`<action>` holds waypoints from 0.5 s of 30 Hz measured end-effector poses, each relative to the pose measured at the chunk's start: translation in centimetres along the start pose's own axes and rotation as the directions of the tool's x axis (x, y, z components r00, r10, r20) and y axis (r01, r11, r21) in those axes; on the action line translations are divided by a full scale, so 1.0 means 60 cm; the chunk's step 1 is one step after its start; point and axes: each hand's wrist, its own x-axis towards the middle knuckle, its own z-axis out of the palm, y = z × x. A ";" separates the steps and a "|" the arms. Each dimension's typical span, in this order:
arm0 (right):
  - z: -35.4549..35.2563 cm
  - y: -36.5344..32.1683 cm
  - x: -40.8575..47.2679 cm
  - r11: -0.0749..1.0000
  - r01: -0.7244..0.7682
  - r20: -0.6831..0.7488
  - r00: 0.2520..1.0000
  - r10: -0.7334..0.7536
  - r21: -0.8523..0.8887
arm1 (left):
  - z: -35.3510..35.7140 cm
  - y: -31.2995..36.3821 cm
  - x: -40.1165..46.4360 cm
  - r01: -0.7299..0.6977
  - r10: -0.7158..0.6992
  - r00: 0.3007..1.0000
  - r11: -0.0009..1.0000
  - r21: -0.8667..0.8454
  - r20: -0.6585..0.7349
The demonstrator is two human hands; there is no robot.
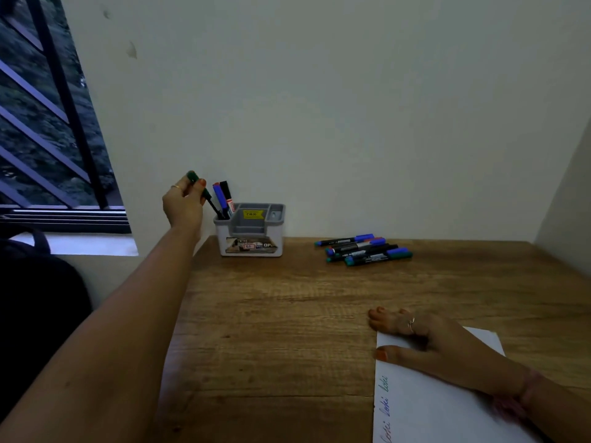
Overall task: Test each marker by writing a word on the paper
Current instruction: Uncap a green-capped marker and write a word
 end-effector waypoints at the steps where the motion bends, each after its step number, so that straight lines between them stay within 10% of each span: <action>1: 0.000 0.000 0.000 1.000 0.002 0.000 1.000 -0.002 0.006 | 0.002 -0.009 0.005 0.003 -0.004 1.000 0.999 0.049 0.021; 9: -0.001 -0.001 0.001 1.000 0.003 0.007 1.000 -0.003 -0.012 | 0.010 -0.046 -0.008 0.015 -0.003 0.999 0.924 0.382 -0.033; 15: -0.002 -0.005 -0.003 1.000 -0.013 -0.011 1.000 0.013 -0.024 | 0.043 -0.034 -0.092 -0.403 0.393 0.913 0.823 0.400 0.111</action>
